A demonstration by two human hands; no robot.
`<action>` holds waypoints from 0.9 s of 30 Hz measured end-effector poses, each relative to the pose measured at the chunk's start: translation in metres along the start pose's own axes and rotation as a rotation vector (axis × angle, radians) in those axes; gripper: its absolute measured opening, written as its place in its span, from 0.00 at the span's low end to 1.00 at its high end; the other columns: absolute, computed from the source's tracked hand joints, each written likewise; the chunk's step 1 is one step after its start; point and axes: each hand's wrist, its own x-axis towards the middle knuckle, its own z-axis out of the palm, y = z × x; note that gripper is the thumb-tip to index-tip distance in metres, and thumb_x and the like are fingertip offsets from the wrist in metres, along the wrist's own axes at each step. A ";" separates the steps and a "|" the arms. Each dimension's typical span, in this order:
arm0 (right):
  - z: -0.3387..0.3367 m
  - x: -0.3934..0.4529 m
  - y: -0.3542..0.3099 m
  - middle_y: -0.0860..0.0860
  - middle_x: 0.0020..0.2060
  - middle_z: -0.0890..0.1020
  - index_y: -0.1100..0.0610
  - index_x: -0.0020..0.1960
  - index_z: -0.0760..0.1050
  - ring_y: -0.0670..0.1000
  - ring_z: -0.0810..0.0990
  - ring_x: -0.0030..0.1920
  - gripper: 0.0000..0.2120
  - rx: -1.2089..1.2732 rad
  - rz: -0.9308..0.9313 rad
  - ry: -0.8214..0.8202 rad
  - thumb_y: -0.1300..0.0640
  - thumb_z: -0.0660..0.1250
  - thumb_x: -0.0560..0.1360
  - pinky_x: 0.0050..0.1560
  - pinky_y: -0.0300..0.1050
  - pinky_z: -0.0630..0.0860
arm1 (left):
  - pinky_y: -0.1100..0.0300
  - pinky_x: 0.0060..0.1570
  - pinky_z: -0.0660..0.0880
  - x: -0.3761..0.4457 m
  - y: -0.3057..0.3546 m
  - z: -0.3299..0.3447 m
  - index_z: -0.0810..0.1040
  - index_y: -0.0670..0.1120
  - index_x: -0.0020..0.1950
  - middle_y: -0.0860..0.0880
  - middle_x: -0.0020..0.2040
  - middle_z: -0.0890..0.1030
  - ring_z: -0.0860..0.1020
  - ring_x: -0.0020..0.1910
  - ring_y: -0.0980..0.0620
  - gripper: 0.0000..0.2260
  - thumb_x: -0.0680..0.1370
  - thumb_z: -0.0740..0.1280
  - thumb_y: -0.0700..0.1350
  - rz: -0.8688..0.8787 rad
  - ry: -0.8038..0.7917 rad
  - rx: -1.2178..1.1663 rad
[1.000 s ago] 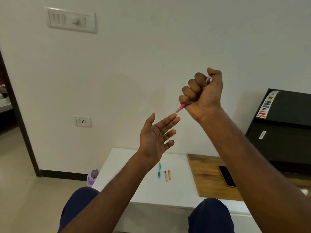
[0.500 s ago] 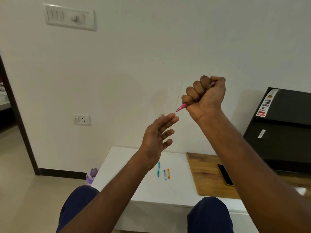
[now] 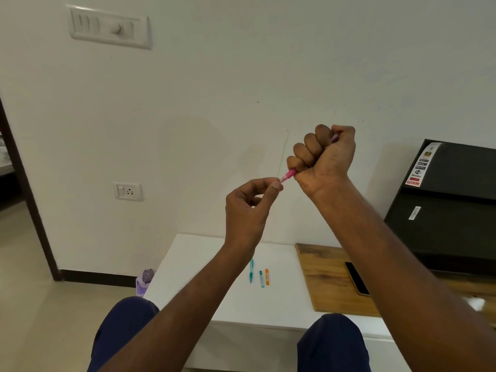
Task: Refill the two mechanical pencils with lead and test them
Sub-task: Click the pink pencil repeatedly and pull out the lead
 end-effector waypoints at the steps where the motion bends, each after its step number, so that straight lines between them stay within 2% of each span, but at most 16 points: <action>1: -0.001 0.000 0.001 0.47 0.20 0.57 0.51 0.25 0.58 0.47 0.55 0.20 0.26 -0.019 -0.002 0.005 0.49 0.48 0.82 0.26 0.35 0.58 | 0.63 0.42 0.80 0.000 -0.001 -0.001 0.88 0.54 0.52 0.55 0.47 0.89 0.82 0.44 0.49 0.05 0.80 0.75 0.53 -0.003 -0.001 0.008; 5: -0.007 -0.002 0.008 0.47 0.20 0.57 0.51 0.25 0.58 0.47 0.53 0.22 0.26 0.005 0.021 -0.015 0.47 0.49 0.81 0.26 0.36 0.57 | 0.67 0.35 0.76 0.000 -0.006 -0.003 0.87 0.55 0.51 0.55 0.45 0.89 0.77 0.35 0.56 0.04 0.81 0.73 0.52 -0.026 -0.001 0.028; 10: -0.014 -0.001 0.011 0.46 0.20 0.58 0.51 0.25 0.58 0.48 0.50 0.25 0.26 0.026 0.054 -0.002 0.48 0.48 0.81 0.26 0.35 0.56 | 0.69 0.35 0.74 -0.001 -0.009 -0.007 0.88 0.52 0.54 0.54 0.47 0.89 0.79 0.36 0.61 0.06 0.82 0.73 0.52 -0.049 -0.077 -0.008; 13: -0.016 0.000 0.012 0.47 0.20 0.57 0.51 0.25 0.57 0.48 0.49 0.25 0.24 0.061 0.070 0.047 0.51 0.47 0.80 0.25 0.35 0.56 | 0.68 0.33 0.73 -0.001 -0.010 -0.009 0.88 0.54 0.51 0.52 0.47 0.89 0.76 0.35 0.61 0.07 0.82 0.72 0.54 -0.118 -0.100 -0.034; 18: -0.018 -0.001 0.014 0.46 0.20 0.57 0.51 0.26 0.57 0.48 0.50 0.25 0.26 0.076 0.084 0.055 0.46 0.50 0.81 0.26 0.36 0.55 | 0.67 0.33 0.73 -0.002 -0.013 -0.007 0.89 0.57 0.50 0.52 0.50 0.89 0.74 0.35 0.60 0.07 0.82 0.71 0.54 -0.178 -0.135 -0.083; 20: -0.017 0.000 0.014 0.46 0.20 0.57 0.51 0.26 0.57 0.48 0.50 0.25 0.25 0.054 0.074 0.072 0.48 0.49 0.81 0.25 0.36 0.55 | 0.67 0.34 0.73 -0.004 -0.015 -0.008 0.89 0.58 0.51 0.52 0.51 0.89 0.74 0.36 0.60 0.07 0.82 0.71 0.55 -0.190 -0.159 -0.099; 23: -0.016 0.000 0.014 0.47 0.20 0.56 0.51 0.26 0.57 0.48 0.49 0.25 0.24 0.031 0.064 0.094 0.51 0.48 0.81 0.26 0.35 0.55 | 0.66 0.35 0.73 -0.006 -0.018 -0.010 0.89 0.57 0.52 0.52 0.50 0.88 0.74 0.37 0.60 0.08 0.82 0.70 0.55 -0.209 -0.174 -0.108; 27: -0.016 -0.002 0.016 0.47 0.20 0.56 0.52 0.25 0.57 0.48 0.50 0.24 0.24 0.080 0.076 0.096 0.50 0.48 0.81 0.24 0.35 0.55 | 0.66 0.34 0.72 -0.007 -0.021 -0.010 0.89 0.52 0.54 0.52 0.48 0.88 0.73 0.36 0.59 0.09 0.82 0.71 0.54 -0.213 -0.159 -0.151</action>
